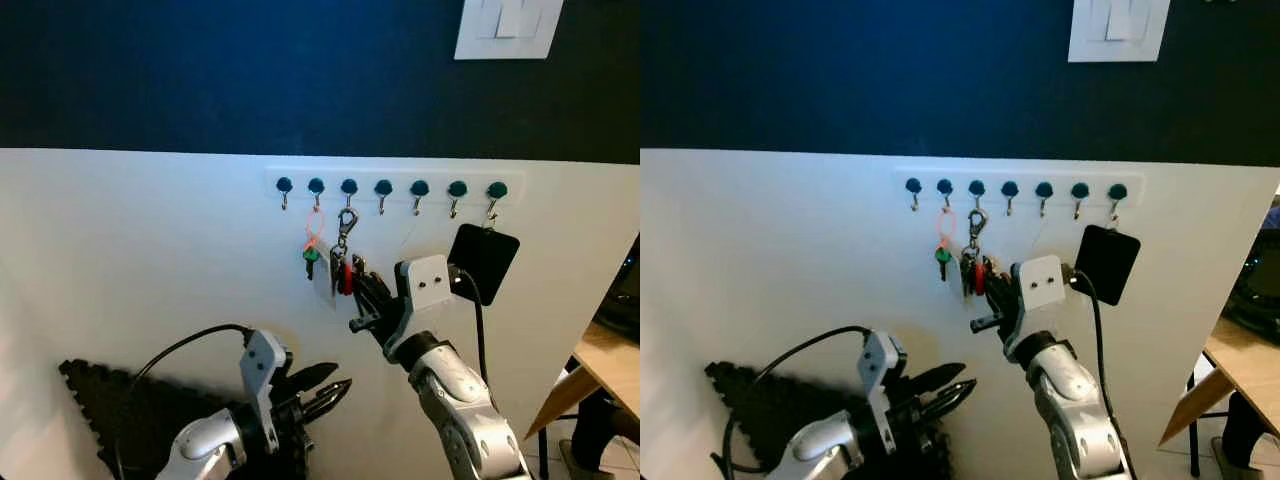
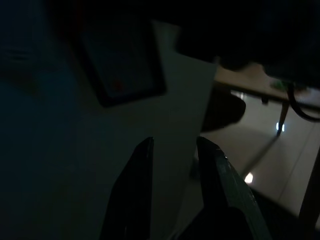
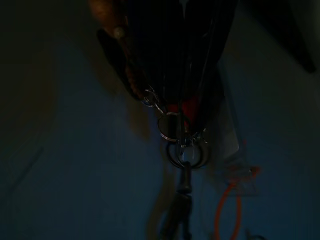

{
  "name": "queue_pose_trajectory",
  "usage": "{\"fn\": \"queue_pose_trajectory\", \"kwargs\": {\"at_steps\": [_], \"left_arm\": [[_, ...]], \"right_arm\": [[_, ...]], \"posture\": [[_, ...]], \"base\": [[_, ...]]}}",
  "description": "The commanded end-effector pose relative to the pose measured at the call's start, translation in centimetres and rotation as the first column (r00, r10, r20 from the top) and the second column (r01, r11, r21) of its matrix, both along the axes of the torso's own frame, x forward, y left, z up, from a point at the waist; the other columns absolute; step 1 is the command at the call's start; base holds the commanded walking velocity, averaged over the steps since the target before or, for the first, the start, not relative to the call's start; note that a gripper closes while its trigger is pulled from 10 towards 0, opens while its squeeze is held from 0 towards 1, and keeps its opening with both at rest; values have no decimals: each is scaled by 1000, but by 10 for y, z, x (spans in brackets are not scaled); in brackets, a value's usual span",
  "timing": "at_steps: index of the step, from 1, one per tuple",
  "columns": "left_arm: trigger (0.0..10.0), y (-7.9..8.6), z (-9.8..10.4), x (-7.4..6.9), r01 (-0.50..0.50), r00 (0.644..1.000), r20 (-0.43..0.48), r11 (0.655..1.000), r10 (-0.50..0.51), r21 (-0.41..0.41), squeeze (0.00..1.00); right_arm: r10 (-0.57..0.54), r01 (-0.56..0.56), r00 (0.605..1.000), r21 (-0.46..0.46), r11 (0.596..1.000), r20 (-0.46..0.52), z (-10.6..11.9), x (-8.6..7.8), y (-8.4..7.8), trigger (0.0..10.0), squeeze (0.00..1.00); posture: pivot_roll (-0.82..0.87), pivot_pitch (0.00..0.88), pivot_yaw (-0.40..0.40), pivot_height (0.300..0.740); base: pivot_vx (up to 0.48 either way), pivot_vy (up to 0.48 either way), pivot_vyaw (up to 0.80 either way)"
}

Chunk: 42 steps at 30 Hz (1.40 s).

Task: Hang keys on a hook

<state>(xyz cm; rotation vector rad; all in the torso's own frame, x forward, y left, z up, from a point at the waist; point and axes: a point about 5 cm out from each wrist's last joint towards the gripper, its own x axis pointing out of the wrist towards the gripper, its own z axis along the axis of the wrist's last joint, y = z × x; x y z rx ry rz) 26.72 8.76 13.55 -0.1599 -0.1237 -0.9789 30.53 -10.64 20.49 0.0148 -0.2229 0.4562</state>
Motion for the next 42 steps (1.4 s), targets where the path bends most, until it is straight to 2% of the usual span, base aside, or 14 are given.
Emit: {"fn": "queue_pose_trajectory", "kwargs": {"at_steps": [1, 2, 5, 14, 17, 20, 21, 22, 25, 28, 29, 38, 42], "left_arm": [[10000, 0, 25, 6, -30, 999, 37, 992, 35, -125, 0], [10000, -1, 33, 8, -33, 998, 53, 987, 41, -158, 0], [10000, -1, 41, 9, -30, 997, 71, 983, 44, -184, 0], [10000, -1, 49, 8, -6, 997, 76, 983, 20, -186, 0], [10000, -2, 46, 5, 3, 998, 61, 986, 7, -165, 0], [10000, -4, 45, 4, 10, 999, 54, 988, -1, -156, 0], [10000, -4, 45, 4, 10, 999, 54, 988, -1, -156, 0], [10000, -6, 46, 4, 21, 998, 57, 989, -13, -148, 0], [10000, -7, 47, 3, 27, 998, 61, 989, -18, -144, 0], [10000, -8, 48, 4, 33, 998, 63, 989, -24, -142, 0], [10000, -10, 47, 3, 45, 997, 63, 991, -37, -127, 0], [10000, -11, 47, 3, 56, 997, 65, 992, -49, -113, 0], [10000, -11, 46, 2, 58, 997, 64, 993, -51, -107, 0]], "right_arm": [[69, -69, 997, 3, 998, 28, 12, -5, 8, 10000, 0], [79, -79, 996, 0, 997, 38, 16, -5, 9, 10000, 0], [85, -85, 995, -1, 996, 52, 22, -6, 9, 10000, 0], [33, -33, 998, 2, 999, 59, 37, -3, -3, 10000, 0], [-82, 80, 996, -62, 995, -32, 32, 2, -24, 10000, 0], [-146, 136, 984, -95, 986, -104, 21, 4, -37, 10000, 0], [-146, 136, 984, -95, 986, -104, 21, 4, -37, 10000, 0], [-203, 195, 973, -80, 977, -112, 19, 3, -45, 10000, 0], [-222, 216, 968, -66, 974, -114, 20, 2, -48, 10000, 0], [-210, 208, 975, -31, 978, -75, 33, 2, -49, 10000, 0], [-204, 204, 978, -2, 979, -38, 46, 1, -49, 10000, 0], [-188, 186, 982, 53, 981, 29, 70, 0, -50, 10000, 0], [-180, 172, 980, 93, 981, 89, 84, -1, -50, 10000, 0]], "posture": [[50, 23, 41, 740], [49, 22, 40, 740], [49, 23, 39, 740], [50, 28, 40, 740], [46, 29, 41, 740], [47, 31, 42, 740], [47, 31, 42, 740], [49, 33, 42, 740], [49, 33, 42, 740], [43, 38, 45, 740], [42, 37, 47, 740], [41, 37, 46, 740], [42, 39, 45, 740]], "base": [[0, 0, 0], [0, 0, 0], [0, 0, 0], [0, 0, 0], [0, 0, 0], [0, 0, 0], [0, 0, 0], [0, 0, 0], [0, 0, 0], [0, 0, 0], [0, 0, 0], [0, 0, 0], [0, 0, 0]]}}
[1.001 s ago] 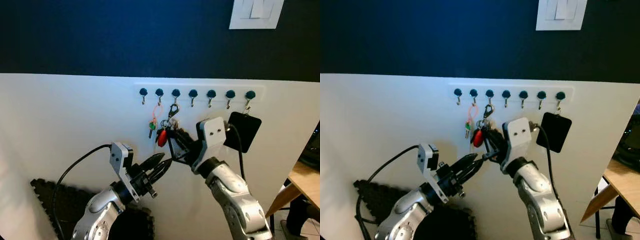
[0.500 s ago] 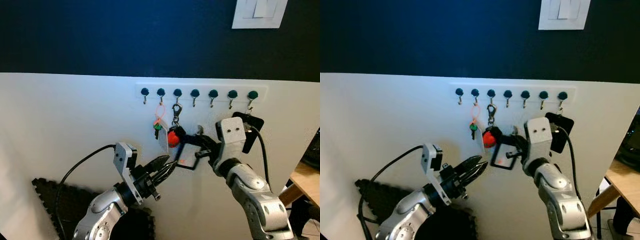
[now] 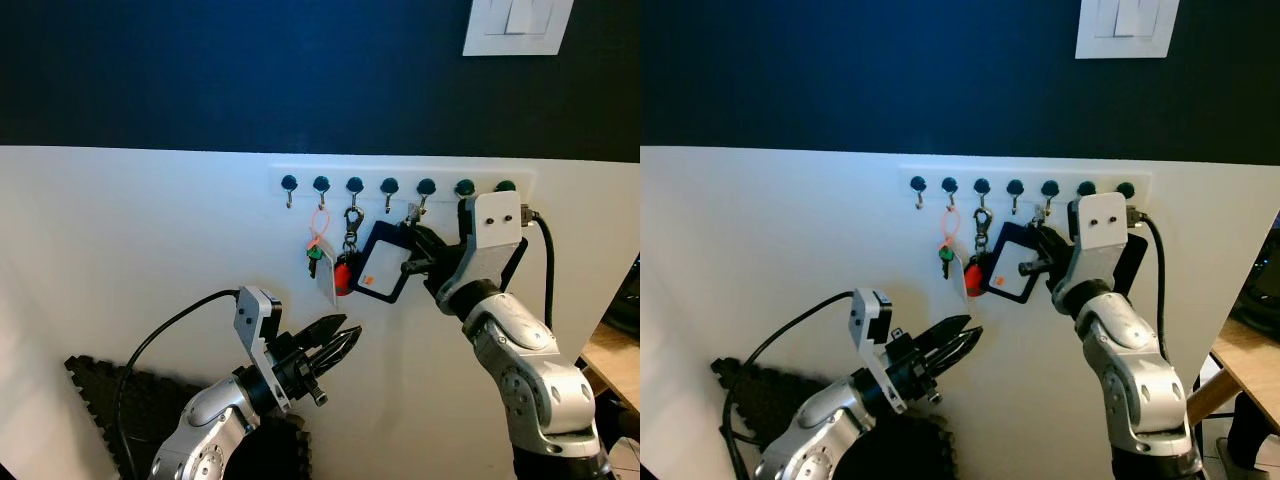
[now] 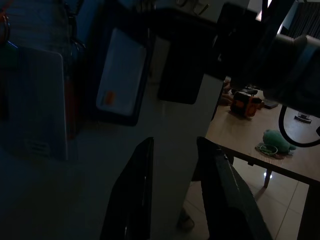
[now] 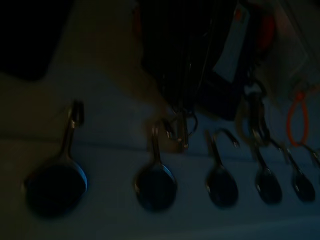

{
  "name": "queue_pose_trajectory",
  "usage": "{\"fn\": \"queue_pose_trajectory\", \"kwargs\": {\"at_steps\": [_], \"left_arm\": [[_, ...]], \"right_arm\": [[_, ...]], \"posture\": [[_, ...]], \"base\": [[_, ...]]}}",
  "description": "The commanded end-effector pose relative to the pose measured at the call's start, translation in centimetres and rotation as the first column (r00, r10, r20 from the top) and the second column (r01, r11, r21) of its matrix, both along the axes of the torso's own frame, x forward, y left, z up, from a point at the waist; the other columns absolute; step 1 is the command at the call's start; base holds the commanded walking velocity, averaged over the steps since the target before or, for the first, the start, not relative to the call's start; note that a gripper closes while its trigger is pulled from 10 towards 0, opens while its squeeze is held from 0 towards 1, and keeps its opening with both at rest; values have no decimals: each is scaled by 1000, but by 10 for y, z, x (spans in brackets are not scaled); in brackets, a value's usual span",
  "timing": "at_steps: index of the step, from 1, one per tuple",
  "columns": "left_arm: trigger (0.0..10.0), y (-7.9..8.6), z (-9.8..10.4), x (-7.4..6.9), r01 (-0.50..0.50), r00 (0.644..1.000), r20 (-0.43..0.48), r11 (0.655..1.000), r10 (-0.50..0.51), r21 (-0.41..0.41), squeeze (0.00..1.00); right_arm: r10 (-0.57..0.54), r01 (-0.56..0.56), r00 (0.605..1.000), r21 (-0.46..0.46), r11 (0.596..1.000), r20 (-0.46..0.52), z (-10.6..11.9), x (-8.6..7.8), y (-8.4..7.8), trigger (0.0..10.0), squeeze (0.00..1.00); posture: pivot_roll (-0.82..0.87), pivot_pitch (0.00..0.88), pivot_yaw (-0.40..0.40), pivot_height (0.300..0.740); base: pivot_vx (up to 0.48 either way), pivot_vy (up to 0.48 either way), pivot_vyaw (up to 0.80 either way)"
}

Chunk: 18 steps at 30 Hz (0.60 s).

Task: Hang keys on a hook

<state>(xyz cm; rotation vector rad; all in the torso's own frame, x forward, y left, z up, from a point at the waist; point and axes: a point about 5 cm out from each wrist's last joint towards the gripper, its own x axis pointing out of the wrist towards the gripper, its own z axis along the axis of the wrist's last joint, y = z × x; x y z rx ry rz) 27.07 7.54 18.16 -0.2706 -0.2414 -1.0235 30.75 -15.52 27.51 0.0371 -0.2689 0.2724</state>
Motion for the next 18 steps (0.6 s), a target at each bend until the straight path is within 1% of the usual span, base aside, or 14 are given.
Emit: {"fn": "queue_pose_trajectory", "kwargs": {"at_steps": [1, 7, 11, 18], "left_arm": [[10000, 1, -1, -2, 4, 1000, 8, 999, -4, 38, 0], [10000, 1, -1, -3, 6, 1000, 10, 999, -7, 48, 0], [10000, 2, -4, -3, 3, 1000, 11, 998, -4, 68, 0], [10000, 3, -3, -3, 5, 1000, 12, 998, -6, 69, 0]], "right_arm": [[-1, -1, 998, 30, 1000, 69, 15, -3, -2, 10000, 0], [-13, 9, 997, 47, 999, 80, 20, -3, -5, 10000, 0], [-43, 38, 996, 57, 998, 84, 22, -3, -11, 10000, 0], [-93, 85, 990, 72, 994, 107, 27, -4, -23, 10000, 0]], "posture": [[43, 39, 45, 740], [46, 40, 44, 740], [47, 42, 47, 740], [48, 45, 50, 740]], "base": [[0, 0, 0], [0, 0, 0], [0, 0, 0], [0, 0, 0]]}}
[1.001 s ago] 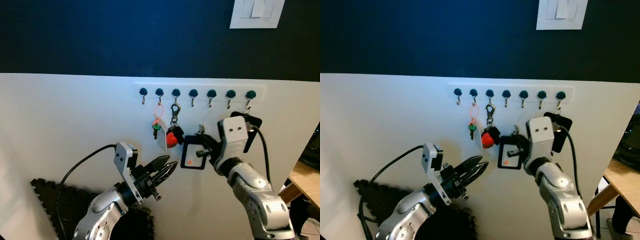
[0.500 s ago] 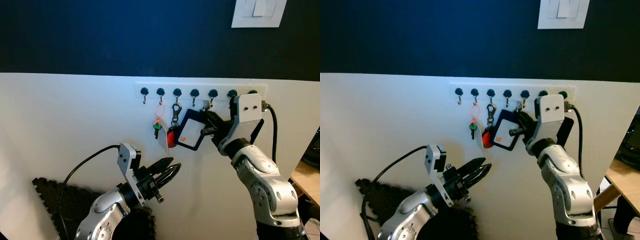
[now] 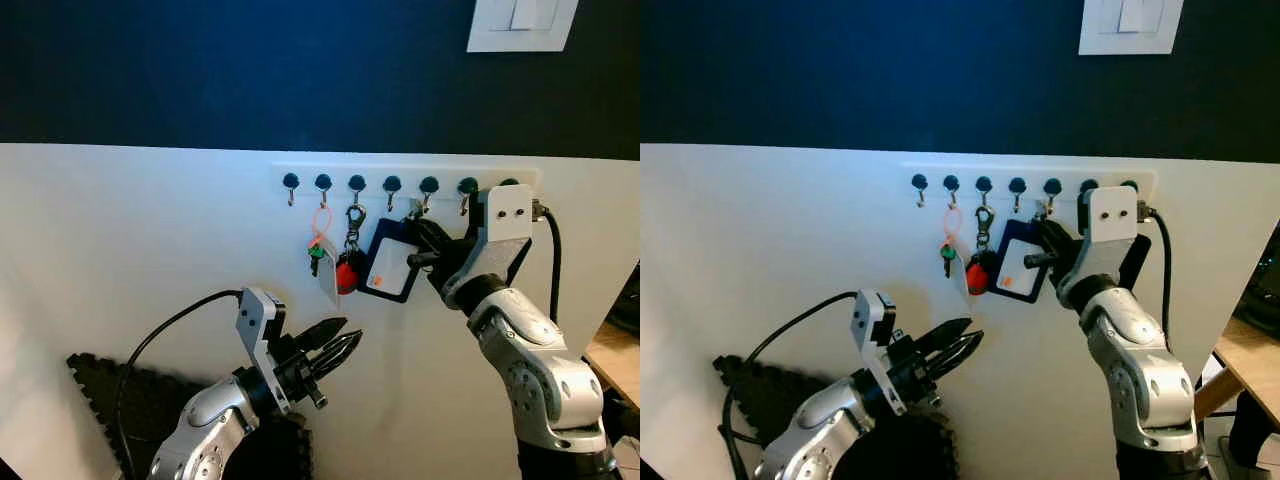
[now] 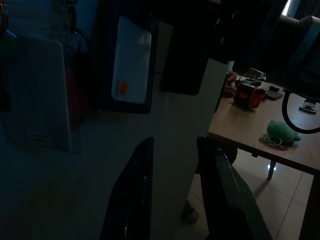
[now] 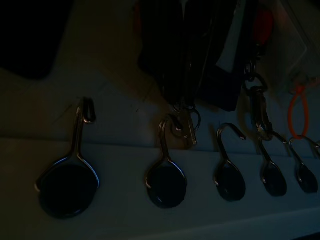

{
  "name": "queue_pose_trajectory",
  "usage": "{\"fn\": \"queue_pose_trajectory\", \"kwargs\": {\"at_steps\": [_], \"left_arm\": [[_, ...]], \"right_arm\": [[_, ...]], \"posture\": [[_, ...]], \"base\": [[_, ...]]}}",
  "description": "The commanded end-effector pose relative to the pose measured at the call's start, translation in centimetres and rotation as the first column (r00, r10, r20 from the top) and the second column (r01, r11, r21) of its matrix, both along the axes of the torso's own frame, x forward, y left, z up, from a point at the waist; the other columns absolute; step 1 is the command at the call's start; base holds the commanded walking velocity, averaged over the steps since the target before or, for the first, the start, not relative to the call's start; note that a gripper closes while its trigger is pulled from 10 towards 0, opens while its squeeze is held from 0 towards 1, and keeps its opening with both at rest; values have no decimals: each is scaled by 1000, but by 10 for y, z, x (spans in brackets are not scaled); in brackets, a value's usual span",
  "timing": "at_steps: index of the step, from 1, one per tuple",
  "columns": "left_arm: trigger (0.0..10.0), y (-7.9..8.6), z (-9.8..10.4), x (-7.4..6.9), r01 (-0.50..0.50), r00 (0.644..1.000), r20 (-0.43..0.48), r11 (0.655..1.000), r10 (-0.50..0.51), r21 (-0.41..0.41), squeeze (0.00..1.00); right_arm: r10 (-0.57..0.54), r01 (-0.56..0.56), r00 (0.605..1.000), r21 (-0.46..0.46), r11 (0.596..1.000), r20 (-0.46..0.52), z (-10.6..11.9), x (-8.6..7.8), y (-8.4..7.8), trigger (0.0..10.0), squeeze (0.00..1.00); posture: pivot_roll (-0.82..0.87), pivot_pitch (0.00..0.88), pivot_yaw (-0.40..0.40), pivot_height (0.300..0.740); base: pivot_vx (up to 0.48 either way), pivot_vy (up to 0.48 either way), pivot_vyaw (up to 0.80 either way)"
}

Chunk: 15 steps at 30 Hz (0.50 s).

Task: Hang keys on a hook

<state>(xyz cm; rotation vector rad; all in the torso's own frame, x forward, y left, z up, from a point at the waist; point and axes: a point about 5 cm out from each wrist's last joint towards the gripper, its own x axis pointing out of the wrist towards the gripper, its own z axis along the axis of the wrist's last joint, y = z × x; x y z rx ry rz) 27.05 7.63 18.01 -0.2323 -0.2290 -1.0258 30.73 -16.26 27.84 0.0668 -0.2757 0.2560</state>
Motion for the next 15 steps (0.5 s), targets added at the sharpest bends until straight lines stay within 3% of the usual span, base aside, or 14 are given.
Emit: {"fn": "queue_pose_trajectory", "kwargs": {"at_steps": [1, 15], "left_arm": [[10000, 2, -1, -3, 8, 1000, 4, 999, -8, 32, 0], [10000, 3, -1, -3, 4, 1000, 4, 999, -4, 36, 0]], "right_arm": [[-85, 81, 991, 42, 996, 105, 24, -4, -17, 10000, 0], [-155, 149, 986, 83, 985, 67, 9, -8, -23, 10000, 0]], "posture": [[48, 45, 50, 740], [50, 54, 53, 740]], "base": [[0, 0, 0], [0, 0, 0]]}}
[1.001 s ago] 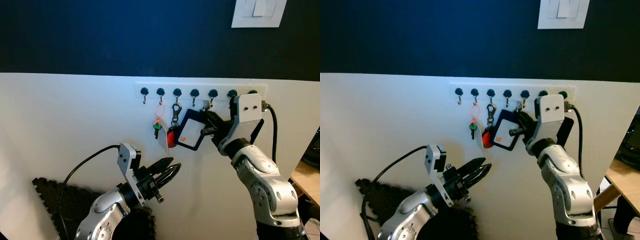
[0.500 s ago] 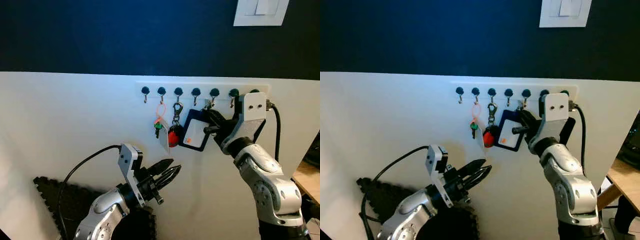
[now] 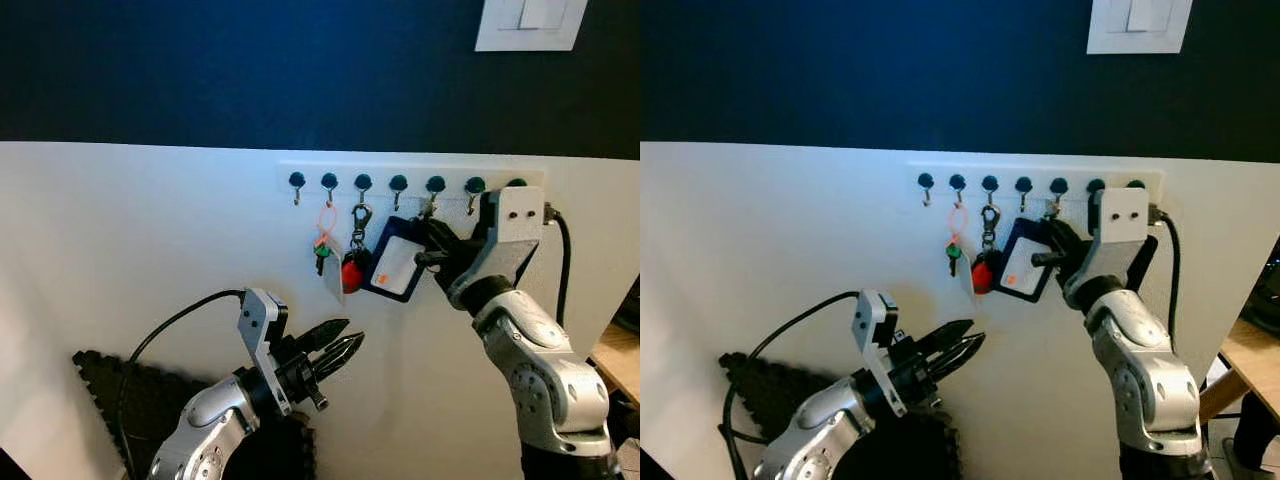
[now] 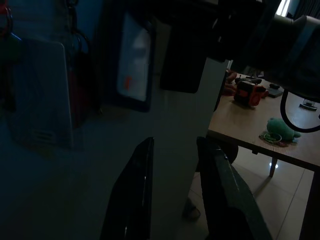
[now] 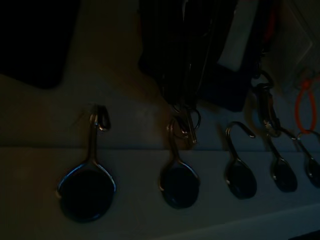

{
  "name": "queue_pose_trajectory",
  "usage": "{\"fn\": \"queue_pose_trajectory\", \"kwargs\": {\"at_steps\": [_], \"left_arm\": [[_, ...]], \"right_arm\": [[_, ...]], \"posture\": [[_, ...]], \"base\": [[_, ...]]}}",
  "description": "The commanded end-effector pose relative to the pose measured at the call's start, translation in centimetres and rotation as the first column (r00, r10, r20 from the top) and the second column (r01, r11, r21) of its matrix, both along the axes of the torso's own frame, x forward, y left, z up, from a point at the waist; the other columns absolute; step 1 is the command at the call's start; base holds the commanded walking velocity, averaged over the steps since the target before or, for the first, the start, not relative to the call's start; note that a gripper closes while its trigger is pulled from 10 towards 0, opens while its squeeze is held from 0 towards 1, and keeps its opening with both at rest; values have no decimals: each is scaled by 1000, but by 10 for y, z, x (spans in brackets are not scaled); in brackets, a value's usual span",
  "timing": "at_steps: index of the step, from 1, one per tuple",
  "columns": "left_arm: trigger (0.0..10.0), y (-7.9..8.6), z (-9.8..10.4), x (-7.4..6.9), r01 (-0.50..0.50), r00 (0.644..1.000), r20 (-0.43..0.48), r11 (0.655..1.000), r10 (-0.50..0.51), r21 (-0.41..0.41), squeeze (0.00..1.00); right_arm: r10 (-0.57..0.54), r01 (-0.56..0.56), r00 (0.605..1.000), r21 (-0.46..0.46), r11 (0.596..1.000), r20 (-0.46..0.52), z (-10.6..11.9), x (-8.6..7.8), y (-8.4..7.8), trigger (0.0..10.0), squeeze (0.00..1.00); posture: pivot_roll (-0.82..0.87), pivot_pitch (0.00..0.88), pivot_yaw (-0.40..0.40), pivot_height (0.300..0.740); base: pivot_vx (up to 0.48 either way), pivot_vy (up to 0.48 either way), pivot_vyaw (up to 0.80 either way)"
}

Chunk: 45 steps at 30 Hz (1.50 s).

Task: Hang keys on a hook

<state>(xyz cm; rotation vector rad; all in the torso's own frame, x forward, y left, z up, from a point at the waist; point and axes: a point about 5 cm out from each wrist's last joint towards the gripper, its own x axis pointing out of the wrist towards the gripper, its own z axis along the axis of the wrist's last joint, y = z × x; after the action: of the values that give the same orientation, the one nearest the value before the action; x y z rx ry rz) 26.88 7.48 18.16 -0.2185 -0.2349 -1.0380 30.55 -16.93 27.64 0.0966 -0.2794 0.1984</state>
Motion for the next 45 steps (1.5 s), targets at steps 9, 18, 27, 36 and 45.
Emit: {"fn": "queue_pose_trajectory", "kwargs": {"at_steps": [9, 18, 27, 36, 45], "left_arm": [[10000, 4, 0, 1, -13, 1000, -3, 1000, 13, 16, 0], [10000, 5, -1, 1, -25, 1000, -1, 999, 25, 24, 0], [10000, 5, -1, 2, -28, 1000, 1, 999, 28, 27, 0], [10000, 5, -2, 1, -28, 1000, 2, 999, 28, 32, 0], [10000, 5, -1, 1, -27, 1000, 3, 999, 27, 31, 0]], "right_arm": [[-89, 87, 995, 41, 995, 44, -5, -8, -10, 10000, 0], [-57, 56, 998, 35, 998, 17, -16, -8, -3, 10000, 0], [-45, 45, 999, 24, 999, -7, -25, -8, 0, 10000, 0], [13, -12, 1000, -47, 999, 26, -32, -13, 9, 10000, 0], [57, -46, 987, -76, 996, 147, -29, -21, 17, 10000, 0]], "posture": [[49, 54, 53, 740], [49, 55, 53, 740], [52, 58, 51, 740], [52, 59, 50, 740], [53, 56, 49, 740]], "base": [[0, 0, 0], [0, 0, 0], [0, 0, 0], [0, 0, 0], [0, 0, 0]]}}
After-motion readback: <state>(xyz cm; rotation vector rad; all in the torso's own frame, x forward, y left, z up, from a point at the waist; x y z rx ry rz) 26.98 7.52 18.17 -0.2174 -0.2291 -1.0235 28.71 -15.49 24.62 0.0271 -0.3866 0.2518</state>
